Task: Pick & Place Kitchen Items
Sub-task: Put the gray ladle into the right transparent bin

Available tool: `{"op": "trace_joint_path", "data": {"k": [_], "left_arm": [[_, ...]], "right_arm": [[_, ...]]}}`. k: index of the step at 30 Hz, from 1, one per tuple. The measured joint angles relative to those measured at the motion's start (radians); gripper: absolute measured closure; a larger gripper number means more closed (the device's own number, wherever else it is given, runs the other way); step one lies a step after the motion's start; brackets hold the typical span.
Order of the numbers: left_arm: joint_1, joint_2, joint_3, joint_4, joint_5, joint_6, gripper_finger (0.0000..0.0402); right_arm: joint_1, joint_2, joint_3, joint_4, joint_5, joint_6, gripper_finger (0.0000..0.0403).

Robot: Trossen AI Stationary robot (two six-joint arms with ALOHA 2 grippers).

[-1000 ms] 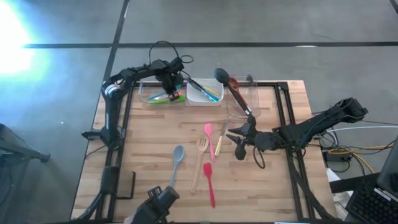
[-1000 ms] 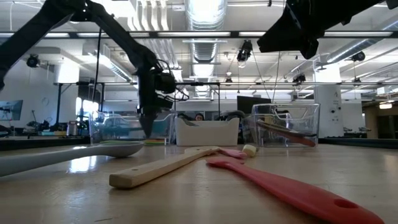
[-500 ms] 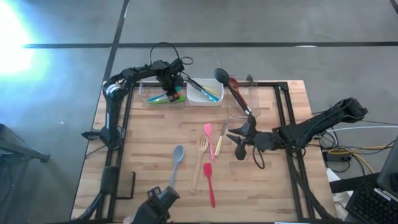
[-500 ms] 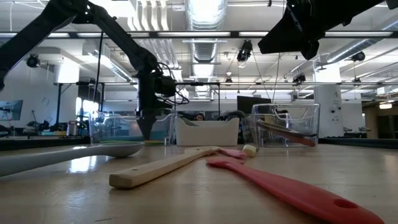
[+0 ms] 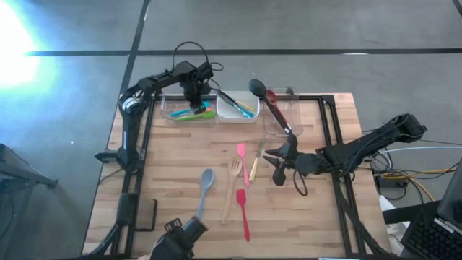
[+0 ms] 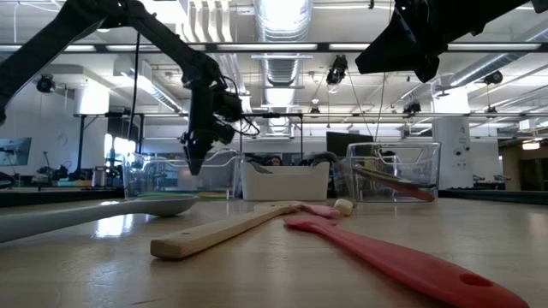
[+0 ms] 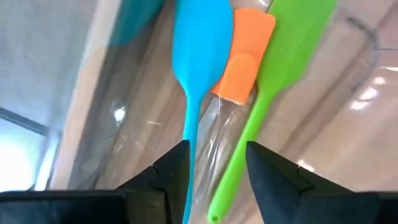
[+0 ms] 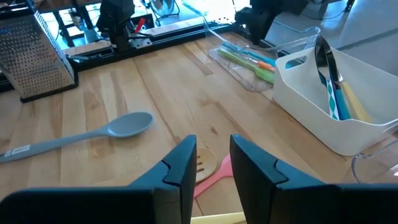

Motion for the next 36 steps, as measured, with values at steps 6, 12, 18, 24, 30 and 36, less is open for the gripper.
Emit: {"op": "trace_joint_path", "data": {"k": [6, 12, 18, 24, 30, 36], "left_arm": [[-0.005, -0.037, 0.1, -0.121, 0.001, -0.043, 0.0241], [-0.027, -0.09, 0.21, -0.25, 0.004, -0.098, 0.0241], [-0.095, -0.175, 0.278, -0.317, 0.008, -0.141, 0.0241], [-0.204, -0.276, 0.282, -0.319, 0.011, -0.283, 0.0241], [-0.34, -0.36, 0.281, -0.336, 0.011, -0.455, 0.0241], [-0.497, -0.441, 0.219, -0.342, -0.006, -0.588, 0.0241]], "right_arm": [[0.0, 0.0, 0.0, 0.0, 0.0, 0.0, 0.0309], [0.0, 0.0, 0.0, 0.002, 0.0, 0.0, 0.03], [0.0, 0.0, 0.0, 0.002, 0.0, 0.0, 0.03], [0.0, 0.0, 0.0, 0.002, 0.0, 0.0, 0.0309], [0.003, 0.0, 0.0, -0.001, -0.001, 0.0, 0.0305], [0.025, -0.007, 0.014, -0.076, -0.003, 0.021, 0.0301]]}}
